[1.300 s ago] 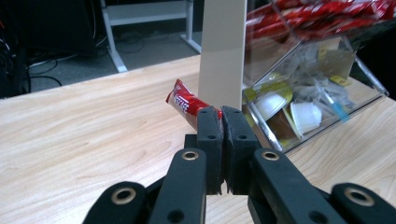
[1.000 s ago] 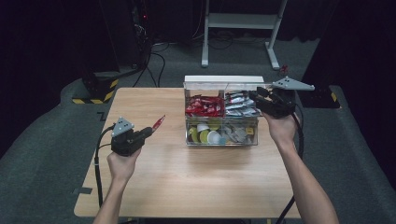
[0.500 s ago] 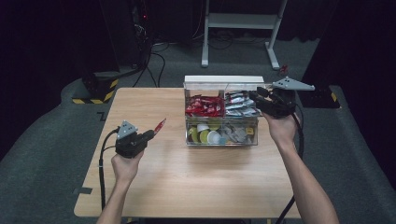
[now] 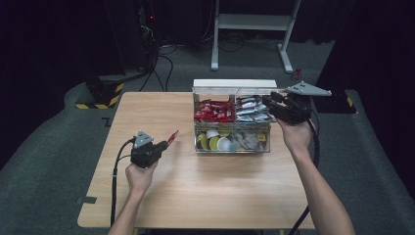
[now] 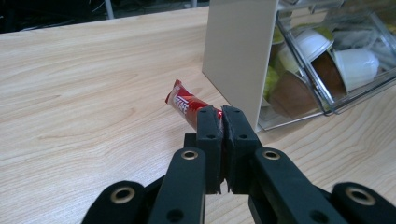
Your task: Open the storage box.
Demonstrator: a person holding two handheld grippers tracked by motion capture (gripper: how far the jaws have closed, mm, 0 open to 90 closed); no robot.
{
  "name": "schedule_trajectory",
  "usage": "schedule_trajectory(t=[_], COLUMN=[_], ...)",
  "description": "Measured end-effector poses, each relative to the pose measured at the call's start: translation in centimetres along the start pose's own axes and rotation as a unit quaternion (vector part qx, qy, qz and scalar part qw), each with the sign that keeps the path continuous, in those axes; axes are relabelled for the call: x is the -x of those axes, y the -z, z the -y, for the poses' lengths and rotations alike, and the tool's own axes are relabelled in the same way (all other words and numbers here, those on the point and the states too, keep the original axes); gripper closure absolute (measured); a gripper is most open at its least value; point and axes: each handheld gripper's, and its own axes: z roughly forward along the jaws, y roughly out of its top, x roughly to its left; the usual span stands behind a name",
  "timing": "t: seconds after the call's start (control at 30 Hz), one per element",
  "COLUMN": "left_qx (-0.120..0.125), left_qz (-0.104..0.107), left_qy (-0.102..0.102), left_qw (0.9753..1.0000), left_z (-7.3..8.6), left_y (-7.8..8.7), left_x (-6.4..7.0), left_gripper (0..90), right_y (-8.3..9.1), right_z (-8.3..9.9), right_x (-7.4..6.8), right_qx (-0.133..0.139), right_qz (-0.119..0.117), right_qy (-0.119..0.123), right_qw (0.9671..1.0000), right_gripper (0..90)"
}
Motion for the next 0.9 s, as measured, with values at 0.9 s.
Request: schedule_trajectory(t=[0.9], left_qx=[-0.038], left_qz=[-0.005], left_qy=[0.008], left_qw=[0.9992], left_z=[2.5], left_y=[-2.6], left_x=[-0.1], left_gripper=[84.0], right_y=[0.0], right_z=[0.0], right_x=[0.0], right_qx=[-0.002], right_qz=[0.000], right_qy=[0.000], right_qw=[1.0000], right_gripper=[60.2])
